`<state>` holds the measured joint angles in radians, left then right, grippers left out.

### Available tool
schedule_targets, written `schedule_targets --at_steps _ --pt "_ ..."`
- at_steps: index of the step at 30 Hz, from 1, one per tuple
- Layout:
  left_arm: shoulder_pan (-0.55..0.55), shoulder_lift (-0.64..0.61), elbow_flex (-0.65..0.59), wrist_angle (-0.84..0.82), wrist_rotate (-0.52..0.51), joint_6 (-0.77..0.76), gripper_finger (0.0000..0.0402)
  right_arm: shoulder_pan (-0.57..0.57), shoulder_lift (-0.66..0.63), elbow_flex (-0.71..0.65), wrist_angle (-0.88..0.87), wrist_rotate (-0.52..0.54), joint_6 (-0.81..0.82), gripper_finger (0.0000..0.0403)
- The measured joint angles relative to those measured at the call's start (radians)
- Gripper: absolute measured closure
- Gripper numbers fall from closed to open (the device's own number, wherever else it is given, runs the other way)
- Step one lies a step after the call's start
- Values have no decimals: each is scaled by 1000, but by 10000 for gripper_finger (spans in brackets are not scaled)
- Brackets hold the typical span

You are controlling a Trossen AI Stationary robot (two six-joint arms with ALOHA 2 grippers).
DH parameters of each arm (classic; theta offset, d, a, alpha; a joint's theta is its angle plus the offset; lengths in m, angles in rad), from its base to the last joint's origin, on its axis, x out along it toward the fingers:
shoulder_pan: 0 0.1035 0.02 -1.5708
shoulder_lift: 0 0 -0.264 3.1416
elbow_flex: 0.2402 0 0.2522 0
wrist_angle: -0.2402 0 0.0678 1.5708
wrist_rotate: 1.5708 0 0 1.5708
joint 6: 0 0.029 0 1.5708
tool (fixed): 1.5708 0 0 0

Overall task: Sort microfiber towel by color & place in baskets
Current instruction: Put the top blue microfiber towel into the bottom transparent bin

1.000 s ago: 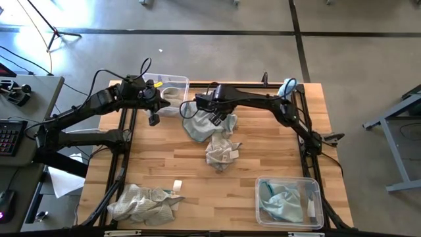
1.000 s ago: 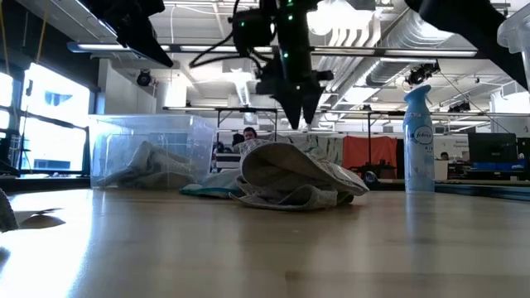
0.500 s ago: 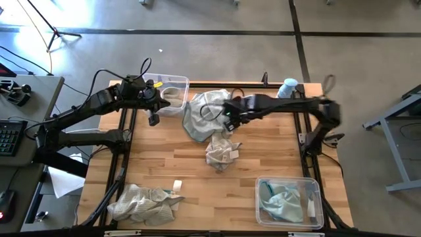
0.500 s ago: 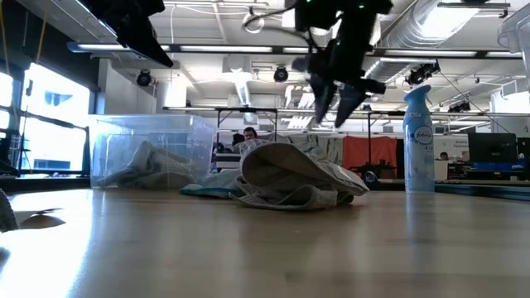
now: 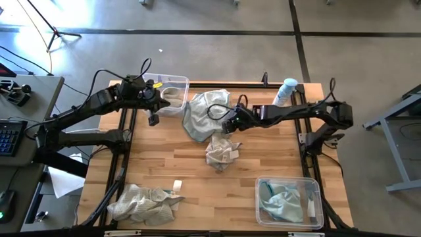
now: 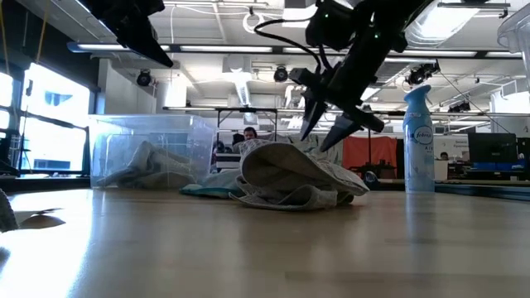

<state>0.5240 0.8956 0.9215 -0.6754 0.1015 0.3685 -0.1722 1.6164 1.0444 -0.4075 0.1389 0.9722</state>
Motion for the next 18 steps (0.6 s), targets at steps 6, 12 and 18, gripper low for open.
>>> schedule_targets --at_steps 6,12,18 --pt "0 0 0 1 0 0 399 -2 77 1 26 3 14 195" --pt "0 0 0 1 0 0 399 -4 126 1 135 6 -9 214" --pt "0 0 0 1 0 0 399 -4 117 1 203 18 -44 357"
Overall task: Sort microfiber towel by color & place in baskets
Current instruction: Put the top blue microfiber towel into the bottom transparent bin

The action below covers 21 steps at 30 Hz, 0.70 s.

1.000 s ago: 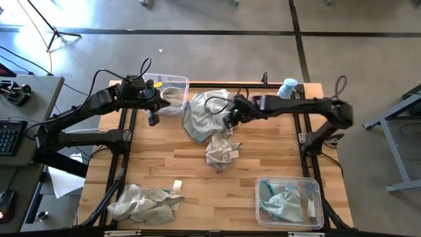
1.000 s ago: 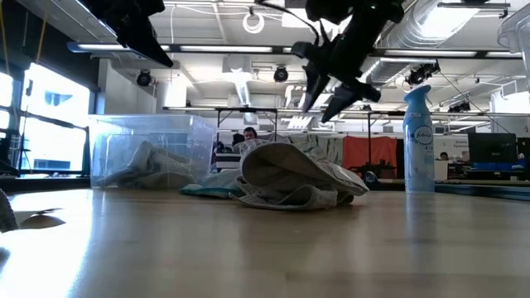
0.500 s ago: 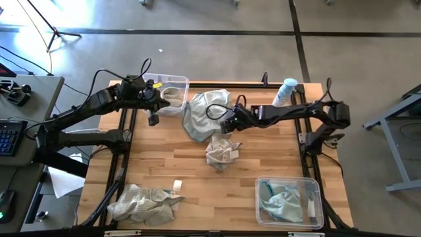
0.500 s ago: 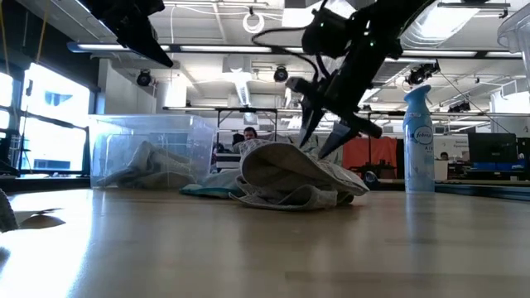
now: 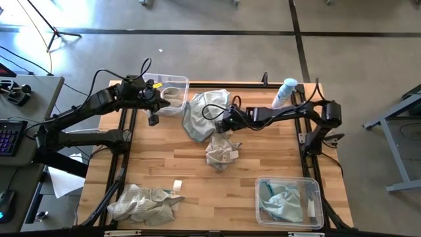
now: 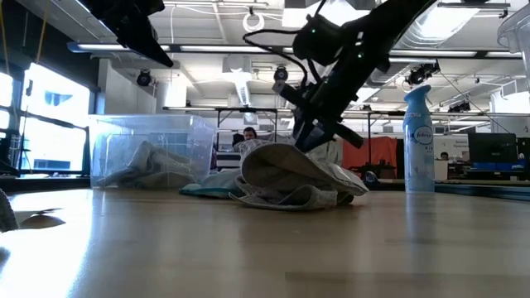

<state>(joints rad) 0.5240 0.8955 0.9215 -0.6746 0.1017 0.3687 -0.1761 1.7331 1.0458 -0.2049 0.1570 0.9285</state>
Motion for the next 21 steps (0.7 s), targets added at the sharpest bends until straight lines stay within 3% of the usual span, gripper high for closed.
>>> schedule_targets --at_steps 2,11,16,21 --pt "0 0 0 0 0 0 399 0 -17 0 3 0 -26 390" --pt "0 0 0 0 0 -1 399 0 -225 62 -23 28 -173 395" --pt "0 0 0 6 0 -1 399 -3 -315 191 -61 34 -328 400" --pt "-2 0 0 42 -3 -23 399 -2 -321 400 -205 31 -466 401"
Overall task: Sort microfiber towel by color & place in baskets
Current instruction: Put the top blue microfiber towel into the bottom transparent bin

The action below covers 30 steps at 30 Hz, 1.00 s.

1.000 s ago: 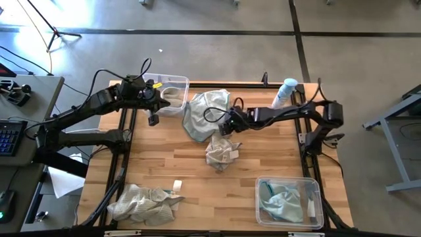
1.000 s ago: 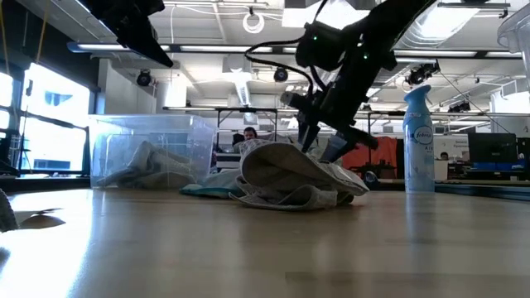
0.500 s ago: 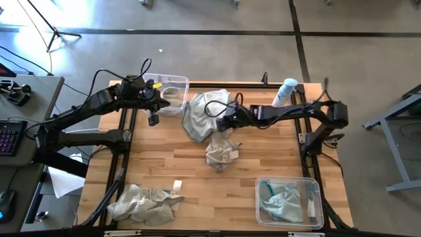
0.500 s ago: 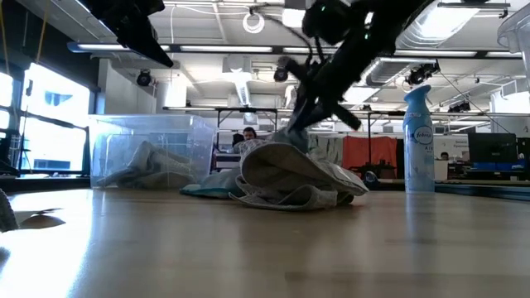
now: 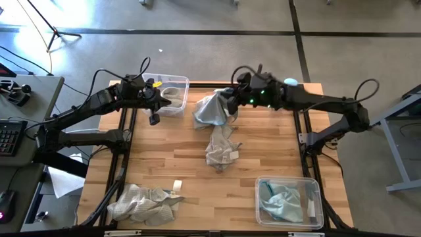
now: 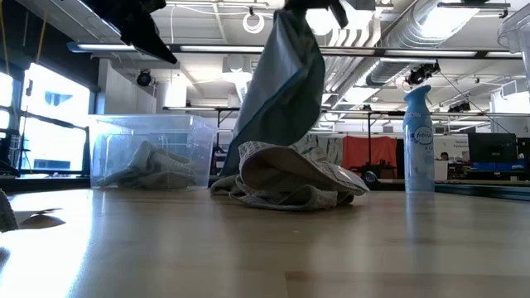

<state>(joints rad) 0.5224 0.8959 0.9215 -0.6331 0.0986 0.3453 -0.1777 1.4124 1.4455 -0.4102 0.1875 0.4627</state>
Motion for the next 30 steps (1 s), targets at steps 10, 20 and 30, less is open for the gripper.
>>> schedule_targets --at_steps 10,20,30 --pt "0 0 0 23 -18 -133 399 87 7 337 -298 108 -112 402" --pt "0 0 0 23 -18 -178 399 361 7 493 -643 338 222 402" --pt "0 0 0 21 -18 -178 399 736 8 500 -792 483 772 403"
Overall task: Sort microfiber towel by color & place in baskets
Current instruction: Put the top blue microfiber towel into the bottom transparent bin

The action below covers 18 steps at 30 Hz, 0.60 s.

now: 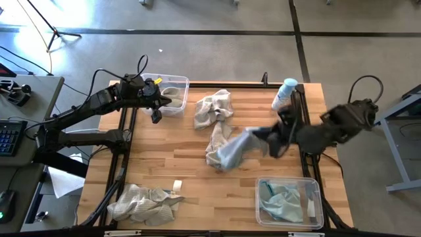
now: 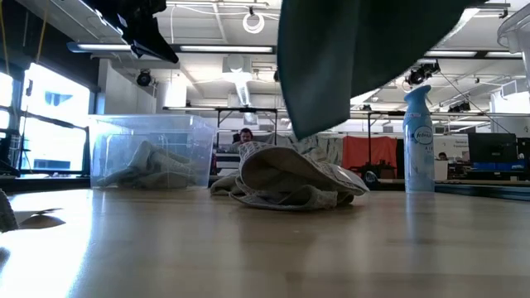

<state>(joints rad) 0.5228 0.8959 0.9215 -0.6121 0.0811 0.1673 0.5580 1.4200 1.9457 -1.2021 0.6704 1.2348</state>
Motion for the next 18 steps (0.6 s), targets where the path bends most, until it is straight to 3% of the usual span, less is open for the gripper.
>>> schedule_targets --at_steps 3,5,8,13,18 --pt "0 0 0 0 -6 0 399 86 13 0 -138 -22 266 403" --pt "0 0 0 0 -13 1 399 131 33 0 -241 -110 450 403" --pt "0 1 0 5 -16 20 399 184 75 0 -368 -320 692 403" --pt "0 1 0 5 -16 28 399 251 120 1 -368 -679 953 403" --pt "0 1 0 6 -16 28 399 300 140 3 -369 -1017 1087 403"
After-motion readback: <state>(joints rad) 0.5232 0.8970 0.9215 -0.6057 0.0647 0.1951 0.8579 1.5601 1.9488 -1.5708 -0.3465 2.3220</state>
